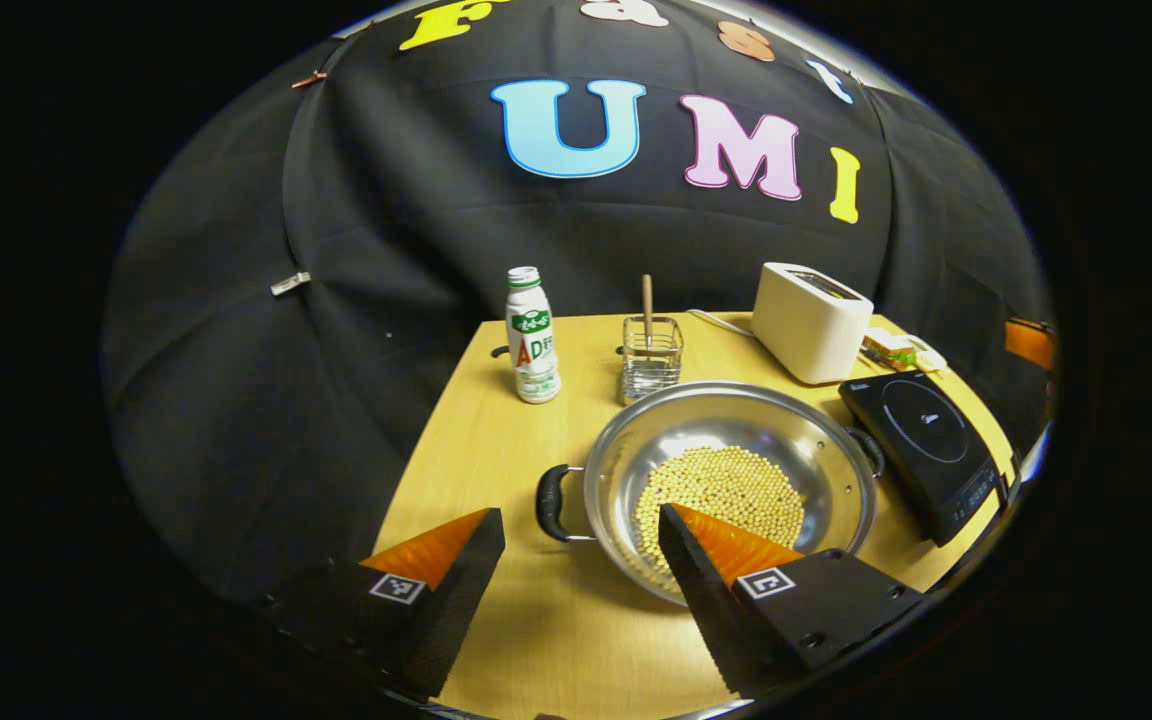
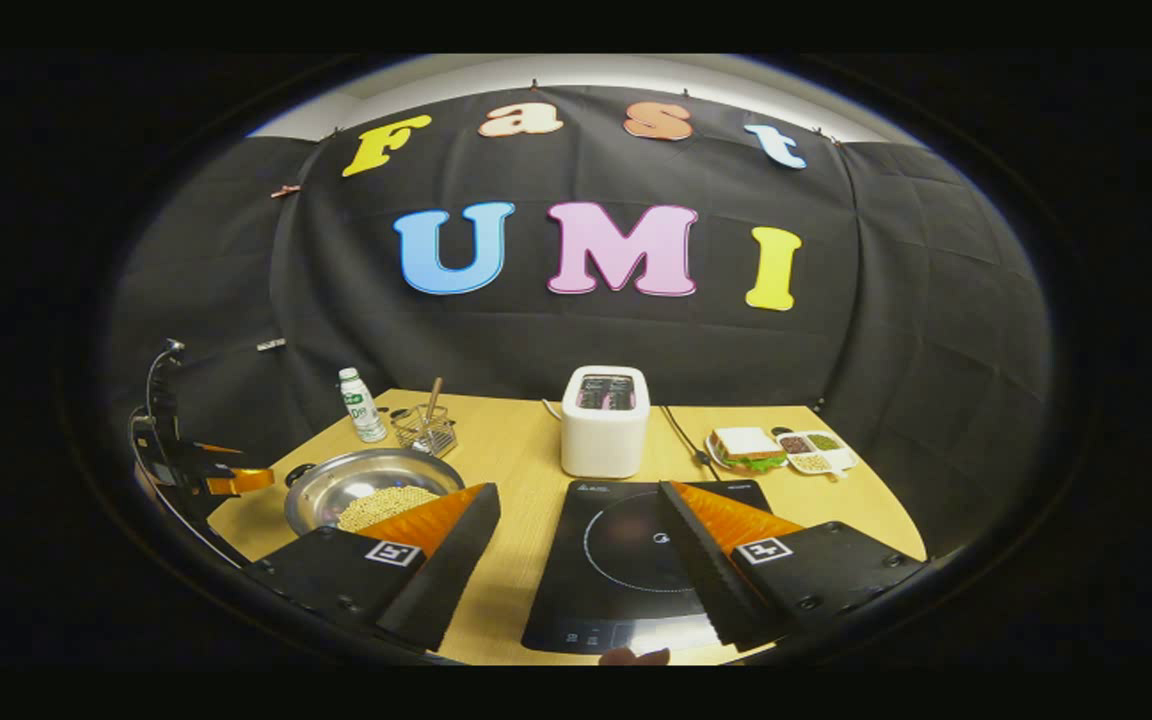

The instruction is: First push the handle of the pot to place it horizontally, then grasp the pot with both hands and set it on the induction cooktop.

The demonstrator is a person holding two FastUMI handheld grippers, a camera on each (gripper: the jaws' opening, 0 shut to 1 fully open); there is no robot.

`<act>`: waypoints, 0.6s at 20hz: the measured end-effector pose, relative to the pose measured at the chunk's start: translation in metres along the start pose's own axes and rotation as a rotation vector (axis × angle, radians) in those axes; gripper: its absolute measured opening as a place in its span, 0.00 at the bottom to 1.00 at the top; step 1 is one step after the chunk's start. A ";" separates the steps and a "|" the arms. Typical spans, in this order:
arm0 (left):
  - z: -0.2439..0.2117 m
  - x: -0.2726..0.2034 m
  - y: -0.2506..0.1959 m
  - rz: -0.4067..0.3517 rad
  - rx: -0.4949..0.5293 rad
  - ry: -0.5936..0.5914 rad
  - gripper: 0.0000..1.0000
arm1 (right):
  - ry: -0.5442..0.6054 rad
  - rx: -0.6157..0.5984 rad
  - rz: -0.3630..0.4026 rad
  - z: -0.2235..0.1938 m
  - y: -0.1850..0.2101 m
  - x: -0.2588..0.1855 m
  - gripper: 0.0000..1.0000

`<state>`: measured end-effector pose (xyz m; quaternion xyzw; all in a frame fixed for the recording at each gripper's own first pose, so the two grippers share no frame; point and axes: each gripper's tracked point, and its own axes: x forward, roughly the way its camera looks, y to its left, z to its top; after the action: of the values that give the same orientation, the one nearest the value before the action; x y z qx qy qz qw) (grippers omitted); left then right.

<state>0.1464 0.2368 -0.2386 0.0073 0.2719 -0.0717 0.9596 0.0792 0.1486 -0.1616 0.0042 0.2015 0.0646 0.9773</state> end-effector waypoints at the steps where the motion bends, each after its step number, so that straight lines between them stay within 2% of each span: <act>1: -0.002 0.005 0.000 -0.014 -0.002 0.008 0.97 | 0.010 0.000 0.009 -0.003 0.004 0.005 0.98; 12: -0.020 0.061 0.005 -0.069 -0.046 0.073 0.96 | 0.204 0.074 0.066 -0.066 0.065 0.078 1.00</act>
<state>0.1878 0.2344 -0.2872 -0.0217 0.3084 -0.0980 0.9459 0.1164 0.2217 -0.2503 0.0403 0.3020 0.0892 0.9483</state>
